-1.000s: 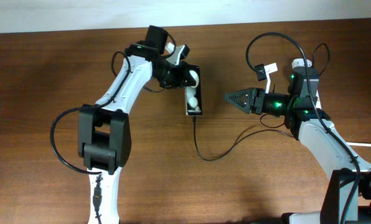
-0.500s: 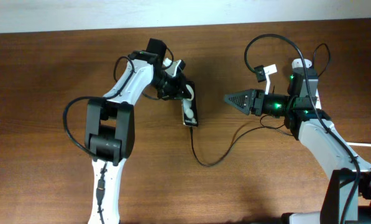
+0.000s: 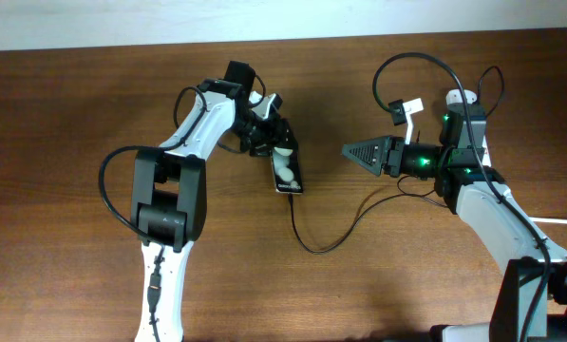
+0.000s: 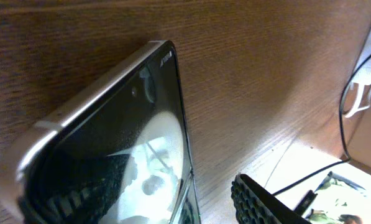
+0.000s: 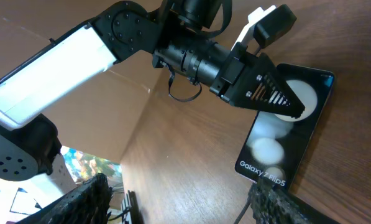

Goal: Plug charger to phone and switch on socket

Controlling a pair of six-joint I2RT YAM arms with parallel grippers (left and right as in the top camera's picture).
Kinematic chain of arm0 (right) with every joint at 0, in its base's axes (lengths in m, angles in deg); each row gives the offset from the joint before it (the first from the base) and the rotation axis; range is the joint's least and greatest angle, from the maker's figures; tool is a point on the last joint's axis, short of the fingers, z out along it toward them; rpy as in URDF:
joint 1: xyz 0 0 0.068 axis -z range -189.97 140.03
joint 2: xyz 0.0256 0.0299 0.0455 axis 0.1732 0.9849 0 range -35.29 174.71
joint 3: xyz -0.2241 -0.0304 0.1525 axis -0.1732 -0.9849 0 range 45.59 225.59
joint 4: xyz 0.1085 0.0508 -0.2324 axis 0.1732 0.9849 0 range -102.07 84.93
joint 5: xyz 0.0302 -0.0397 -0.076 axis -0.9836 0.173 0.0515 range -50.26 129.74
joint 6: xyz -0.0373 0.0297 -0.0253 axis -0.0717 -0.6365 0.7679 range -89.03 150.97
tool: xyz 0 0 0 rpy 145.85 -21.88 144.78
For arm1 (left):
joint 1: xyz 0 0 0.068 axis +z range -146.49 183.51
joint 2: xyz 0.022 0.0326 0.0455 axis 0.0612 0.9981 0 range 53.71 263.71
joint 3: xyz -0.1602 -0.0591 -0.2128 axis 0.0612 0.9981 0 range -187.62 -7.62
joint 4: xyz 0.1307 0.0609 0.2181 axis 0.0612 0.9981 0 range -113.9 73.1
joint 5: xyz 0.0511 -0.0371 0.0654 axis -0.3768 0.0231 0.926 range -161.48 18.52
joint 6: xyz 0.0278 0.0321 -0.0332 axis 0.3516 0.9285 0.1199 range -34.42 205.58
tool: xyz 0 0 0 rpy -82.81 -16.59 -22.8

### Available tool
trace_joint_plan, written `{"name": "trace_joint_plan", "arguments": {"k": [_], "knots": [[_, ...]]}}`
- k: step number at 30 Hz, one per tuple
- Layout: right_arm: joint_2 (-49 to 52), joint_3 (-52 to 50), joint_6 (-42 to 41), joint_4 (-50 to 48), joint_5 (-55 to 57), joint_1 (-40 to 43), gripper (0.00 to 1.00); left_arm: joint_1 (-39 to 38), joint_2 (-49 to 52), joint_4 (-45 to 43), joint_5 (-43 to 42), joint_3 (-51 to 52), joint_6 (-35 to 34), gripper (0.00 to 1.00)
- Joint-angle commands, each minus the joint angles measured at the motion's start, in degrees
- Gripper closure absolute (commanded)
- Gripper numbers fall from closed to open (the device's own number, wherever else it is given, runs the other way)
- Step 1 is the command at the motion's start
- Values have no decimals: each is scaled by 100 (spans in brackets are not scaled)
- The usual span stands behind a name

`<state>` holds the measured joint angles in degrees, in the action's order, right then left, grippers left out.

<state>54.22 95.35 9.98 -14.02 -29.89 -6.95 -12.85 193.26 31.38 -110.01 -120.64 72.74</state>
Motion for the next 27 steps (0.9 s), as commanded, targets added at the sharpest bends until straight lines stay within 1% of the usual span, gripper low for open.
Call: {"name": "trace_joint_plan", "arguments": {"k": [1,4,6,7,9,11,13,16,17,19,20,23,24,26,27], "knots": [[-94,101,61,-11,28,-4,25,2,114,4,415,-28,74,37],[-94,101,61,-13,31,-4,25,2,114,17,918,-28,74,33],[-94,103,61,-11,31,-4,25,2,114,13,1191,-28,76,33],[-94,101,63,-11,35,-4,25,2,114,-4,1519,-28,76,33],[-94,103,83,79,173,-4,25,2,114,-9,1895,-31,79,32],[-94,103,129,328,529,-4,24,57,111,-35,1906,-63,81,33],[-94,103,415,566,800,-4,24,170,42,59,1884,-243,79,34],[-96,103,409,1580,2736,-4,25,391,-444,592,1838,-916,79,32],[-96,103,407,1685,2933,-4,25,450,-723,754,1840,-1163,81,31],[-149,120,415,1788,2992,-4,34,509,-1294,798,1840,-1349,79,27],[-197,151,428,1897,3101,-4,36,520,-1547,800,1840,-1349,79,26],[-479,439,625,2632,3790,-4,40,529,-2050,800,1840,-1349,76,21],[-579,566,739,2903,3998,-4,44,529,-2124,802,1840,-1349,76,18],[-780,850,879,3467,4439,-4,53,529,-2168,824,1840,-1349,74,5],[-896,975,879,3650,4599,2,59,529,-2166,841,1843,-1349,74,1]]}}
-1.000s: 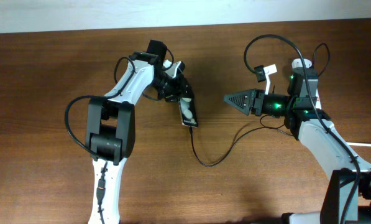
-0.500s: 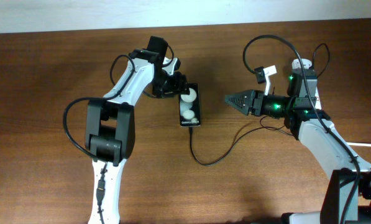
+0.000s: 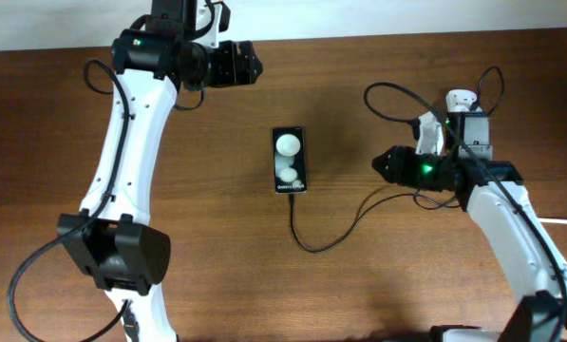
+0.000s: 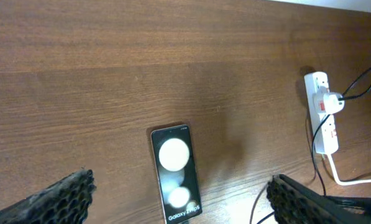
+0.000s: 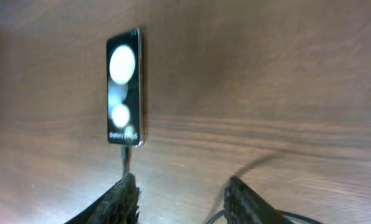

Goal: Plug charger to phone and switch on socket

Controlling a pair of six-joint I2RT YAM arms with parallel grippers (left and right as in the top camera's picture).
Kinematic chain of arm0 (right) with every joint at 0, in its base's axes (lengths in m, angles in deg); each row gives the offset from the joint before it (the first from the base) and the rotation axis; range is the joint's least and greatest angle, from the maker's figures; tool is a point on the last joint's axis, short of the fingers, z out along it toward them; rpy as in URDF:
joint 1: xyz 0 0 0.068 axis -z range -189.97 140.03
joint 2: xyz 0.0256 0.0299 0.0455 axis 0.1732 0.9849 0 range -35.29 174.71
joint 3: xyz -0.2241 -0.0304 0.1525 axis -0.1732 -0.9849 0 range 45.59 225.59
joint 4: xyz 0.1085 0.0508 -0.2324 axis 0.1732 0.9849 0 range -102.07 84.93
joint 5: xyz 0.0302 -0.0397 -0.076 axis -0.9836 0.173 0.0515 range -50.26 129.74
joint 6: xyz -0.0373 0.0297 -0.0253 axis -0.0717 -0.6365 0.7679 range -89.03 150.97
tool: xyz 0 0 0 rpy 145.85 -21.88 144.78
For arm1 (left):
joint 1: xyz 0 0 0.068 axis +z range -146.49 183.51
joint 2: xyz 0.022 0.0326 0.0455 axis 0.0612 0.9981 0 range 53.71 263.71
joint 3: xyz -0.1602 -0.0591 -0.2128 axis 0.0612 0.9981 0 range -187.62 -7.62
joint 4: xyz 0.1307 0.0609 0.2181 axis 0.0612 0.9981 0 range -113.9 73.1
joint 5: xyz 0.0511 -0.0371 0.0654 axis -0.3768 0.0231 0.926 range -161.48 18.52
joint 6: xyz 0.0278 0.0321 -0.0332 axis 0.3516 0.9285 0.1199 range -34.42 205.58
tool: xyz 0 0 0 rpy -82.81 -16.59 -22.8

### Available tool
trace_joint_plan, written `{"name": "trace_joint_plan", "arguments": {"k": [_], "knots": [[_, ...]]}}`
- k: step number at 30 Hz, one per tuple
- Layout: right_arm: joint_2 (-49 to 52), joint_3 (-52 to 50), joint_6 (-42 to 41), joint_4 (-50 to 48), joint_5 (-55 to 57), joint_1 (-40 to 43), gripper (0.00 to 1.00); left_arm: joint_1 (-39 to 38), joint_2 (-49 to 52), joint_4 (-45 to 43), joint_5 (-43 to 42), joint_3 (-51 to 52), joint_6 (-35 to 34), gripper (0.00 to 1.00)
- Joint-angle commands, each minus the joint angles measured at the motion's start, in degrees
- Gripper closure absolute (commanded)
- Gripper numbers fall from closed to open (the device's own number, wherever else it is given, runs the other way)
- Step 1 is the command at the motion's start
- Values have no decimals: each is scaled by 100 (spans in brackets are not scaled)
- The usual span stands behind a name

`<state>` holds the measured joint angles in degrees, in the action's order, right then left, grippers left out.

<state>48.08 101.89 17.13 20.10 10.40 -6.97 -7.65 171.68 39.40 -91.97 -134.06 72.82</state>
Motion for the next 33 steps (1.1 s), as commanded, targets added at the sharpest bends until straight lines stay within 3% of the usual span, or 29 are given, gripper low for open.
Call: {"name": "trace_joint_plan", "arguments": {"k": [1,5,10,14,19,29,33], "knots": [[-326,363,164,264,570,11,64,9,-9,39,39,-7,66,1],[-348,710,157,691,562,247,96,9,-9,37,245,-7,66,1],[-321,1875,313,1864,581,1309,96,9,-9,42,251,-4,68,1],[24,2343,195,1917,584,2225,96,9,-9,42,251,-4,66,1],[1268,2389,-597,935,-149,3388,96,9,-9,42,251,-4,66,1],[3136,2389,-1178,-1523,-195,3296,96,9,-9,42,251,-4,66,1],[3176,2389,-1193,-1700,-107,3257,96,9,-9,42,251,-4,66,1]]}}
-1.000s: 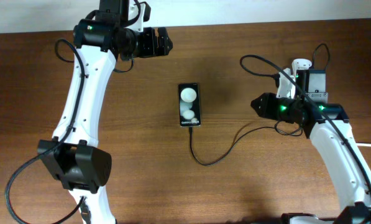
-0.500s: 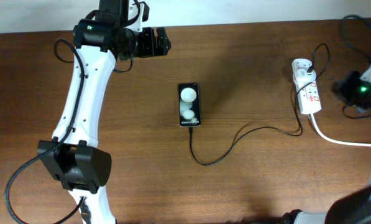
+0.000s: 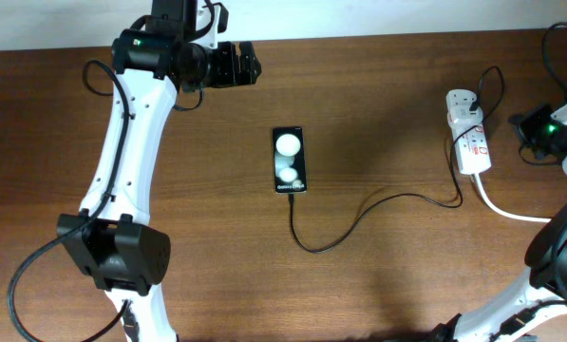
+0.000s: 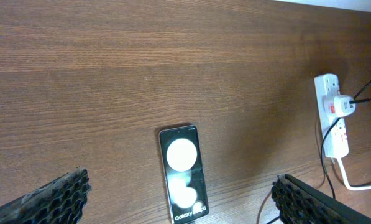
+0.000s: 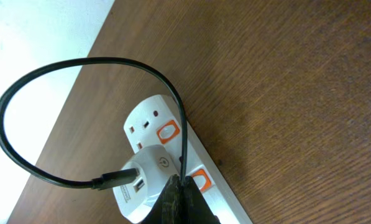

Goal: Plug charger to phone and switch on socket

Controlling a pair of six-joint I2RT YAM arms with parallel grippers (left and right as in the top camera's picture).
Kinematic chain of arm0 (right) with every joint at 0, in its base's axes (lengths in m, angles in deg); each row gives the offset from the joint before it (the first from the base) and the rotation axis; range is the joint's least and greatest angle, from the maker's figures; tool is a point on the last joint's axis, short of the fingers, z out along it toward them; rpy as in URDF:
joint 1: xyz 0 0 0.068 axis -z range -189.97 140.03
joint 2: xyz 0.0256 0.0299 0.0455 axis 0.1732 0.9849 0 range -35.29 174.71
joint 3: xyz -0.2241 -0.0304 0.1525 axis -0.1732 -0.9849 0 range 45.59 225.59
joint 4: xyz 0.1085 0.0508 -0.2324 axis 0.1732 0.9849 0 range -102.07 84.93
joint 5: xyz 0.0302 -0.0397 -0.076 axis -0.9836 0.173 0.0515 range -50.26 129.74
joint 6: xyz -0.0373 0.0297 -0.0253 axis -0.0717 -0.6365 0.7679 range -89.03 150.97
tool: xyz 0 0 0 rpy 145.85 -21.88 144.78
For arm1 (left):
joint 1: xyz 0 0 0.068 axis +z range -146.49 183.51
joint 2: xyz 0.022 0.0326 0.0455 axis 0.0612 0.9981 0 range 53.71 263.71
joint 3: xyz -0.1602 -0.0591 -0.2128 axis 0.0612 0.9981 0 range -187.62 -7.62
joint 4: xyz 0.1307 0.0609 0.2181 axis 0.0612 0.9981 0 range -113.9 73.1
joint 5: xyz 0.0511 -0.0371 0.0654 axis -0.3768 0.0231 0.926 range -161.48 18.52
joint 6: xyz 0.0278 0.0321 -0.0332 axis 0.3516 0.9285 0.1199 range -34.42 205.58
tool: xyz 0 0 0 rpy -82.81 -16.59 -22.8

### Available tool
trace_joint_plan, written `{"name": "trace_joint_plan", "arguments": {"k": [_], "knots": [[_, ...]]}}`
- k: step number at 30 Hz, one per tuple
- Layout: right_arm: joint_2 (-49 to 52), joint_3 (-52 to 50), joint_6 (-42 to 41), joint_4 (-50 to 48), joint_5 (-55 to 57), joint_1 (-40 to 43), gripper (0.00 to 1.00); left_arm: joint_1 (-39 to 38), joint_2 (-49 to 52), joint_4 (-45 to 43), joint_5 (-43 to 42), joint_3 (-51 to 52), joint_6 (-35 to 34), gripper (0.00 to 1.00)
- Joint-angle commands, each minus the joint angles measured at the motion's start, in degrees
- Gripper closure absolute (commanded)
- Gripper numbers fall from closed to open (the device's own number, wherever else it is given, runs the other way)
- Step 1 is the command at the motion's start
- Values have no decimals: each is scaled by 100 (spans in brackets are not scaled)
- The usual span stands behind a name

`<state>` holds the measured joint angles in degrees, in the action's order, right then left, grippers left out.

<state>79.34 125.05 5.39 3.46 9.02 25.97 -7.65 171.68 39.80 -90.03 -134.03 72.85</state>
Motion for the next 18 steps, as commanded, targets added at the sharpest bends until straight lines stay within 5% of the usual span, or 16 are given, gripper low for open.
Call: {"name": "trace_joint_plan", "arguments": {"k": [1,18], "knots": [[50,70,48,-33,33,-59,96,9,-9,2,57,-9,63,1],[866,70,280,-380,341,-579,96,9,-9,4,57,-7,66,1]]}}
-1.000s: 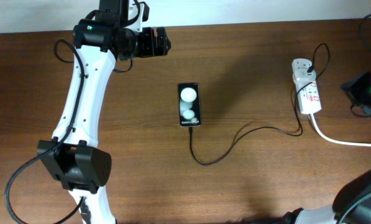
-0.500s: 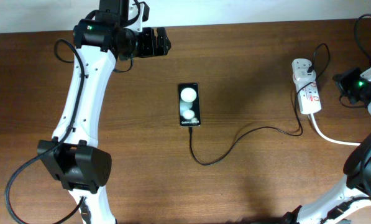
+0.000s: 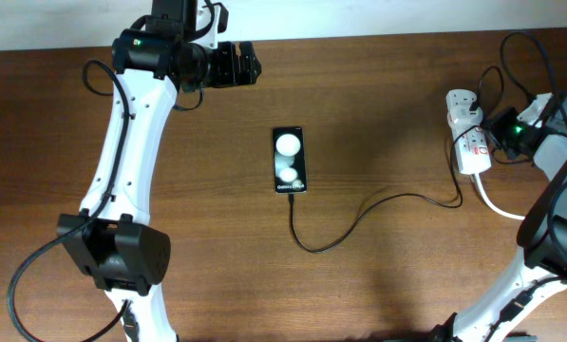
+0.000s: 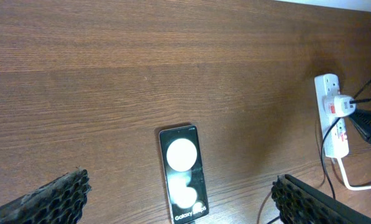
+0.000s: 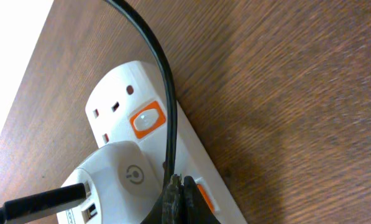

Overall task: Plug charger to phone and switch on socket
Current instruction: 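Press the power strip switch down with the right gripper fingertips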

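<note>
The black phone (image 3: 289,160) lies face up mid-table, also in the left wrist view as the phone (image 4: 183,171). A black charger cable (image 3: 359,214) runs from its near end to the white adapter (image 5: 120,180) plugged into the white power strip (image 3: 463,142). My right gripper (image 5: 180,186) is shut, its tips on the strip beside an orange switch (image 5: 204,196). Another orange switch (image 5: 145,120) sits further up the strip. High above the table's back left, my left gripper (image 4: 180,182) is open and holds nothing.
The strip's white lead (image 3: 497,204) trails off the table's right edge. A black cable loops over the strip (image 5: 154,68) close to my right fingers. The wooden table's far edge (image 3: 359,38) runs along a white wall.
My right gripper, still shut, has come in from the far right onto the power strip, beside the orange switch by the adapter. Left arm, phone and cable have not moved.
First my left gripper was at the phone's far end and my right stood open just right of it, cable in the phone. Then the left hung high at back left and the right had drawn back. Later the right was shut beside the strip, now touching it.
</note>
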Controlling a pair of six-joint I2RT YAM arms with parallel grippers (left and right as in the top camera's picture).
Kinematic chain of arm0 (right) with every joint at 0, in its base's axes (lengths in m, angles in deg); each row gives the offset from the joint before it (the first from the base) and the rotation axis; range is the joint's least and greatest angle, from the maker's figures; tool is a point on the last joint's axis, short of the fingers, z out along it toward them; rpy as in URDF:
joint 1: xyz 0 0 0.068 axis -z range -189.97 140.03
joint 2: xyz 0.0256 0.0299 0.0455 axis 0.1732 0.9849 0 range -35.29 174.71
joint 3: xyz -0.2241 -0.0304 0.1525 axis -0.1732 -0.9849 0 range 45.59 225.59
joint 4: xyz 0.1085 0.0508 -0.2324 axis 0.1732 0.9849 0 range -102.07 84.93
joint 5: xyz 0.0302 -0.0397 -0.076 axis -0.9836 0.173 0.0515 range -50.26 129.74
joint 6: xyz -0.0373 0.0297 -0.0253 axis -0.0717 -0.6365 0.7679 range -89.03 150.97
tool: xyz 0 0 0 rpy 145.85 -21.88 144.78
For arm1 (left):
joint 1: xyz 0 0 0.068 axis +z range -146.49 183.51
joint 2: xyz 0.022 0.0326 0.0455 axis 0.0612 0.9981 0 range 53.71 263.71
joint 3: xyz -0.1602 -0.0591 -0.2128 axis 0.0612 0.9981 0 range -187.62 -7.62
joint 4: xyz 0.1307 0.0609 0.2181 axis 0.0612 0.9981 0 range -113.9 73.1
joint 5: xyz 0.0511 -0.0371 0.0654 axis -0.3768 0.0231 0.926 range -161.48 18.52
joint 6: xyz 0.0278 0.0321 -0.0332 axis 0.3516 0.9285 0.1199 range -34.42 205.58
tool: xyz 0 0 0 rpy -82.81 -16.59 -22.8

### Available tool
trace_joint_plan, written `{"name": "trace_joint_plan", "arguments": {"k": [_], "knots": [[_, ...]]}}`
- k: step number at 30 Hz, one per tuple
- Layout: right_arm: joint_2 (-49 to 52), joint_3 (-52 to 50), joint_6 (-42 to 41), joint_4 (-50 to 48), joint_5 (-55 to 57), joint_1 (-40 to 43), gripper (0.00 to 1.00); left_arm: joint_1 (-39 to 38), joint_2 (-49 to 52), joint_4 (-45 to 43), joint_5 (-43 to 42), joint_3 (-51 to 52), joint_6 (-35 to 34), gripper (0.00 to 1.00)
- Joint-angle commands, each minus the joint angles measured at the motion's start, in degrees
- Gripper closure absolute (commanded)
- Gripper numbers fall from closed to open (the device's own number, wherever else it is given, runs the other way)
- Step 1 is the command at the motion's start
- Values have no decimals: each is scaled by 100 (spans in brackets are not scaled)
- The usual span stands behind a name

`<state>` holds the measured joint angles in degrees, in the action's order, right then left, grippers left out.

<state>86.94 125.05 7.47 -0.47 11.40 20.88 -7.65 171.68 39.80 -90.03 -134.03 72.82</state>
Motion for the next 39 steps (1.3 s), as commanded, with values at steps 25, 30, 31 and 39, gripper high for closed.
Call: {"name": "trace_joint_plan", "arguments": {"k": [25,30,31,39], "knots": [[579,70,-240,1176,4,-844,96,9,-9,4,57,-7,66,1],[579,70,-365,1469,9,-990,96,7,-9,4,57,-7,66,1],[579,70,-385,1530,7,-990,96,9,-9,4,57,-7,66,1],[577,70,-382,1663,85,-979,96,9,-9,4,57,-7,66,1]]}}
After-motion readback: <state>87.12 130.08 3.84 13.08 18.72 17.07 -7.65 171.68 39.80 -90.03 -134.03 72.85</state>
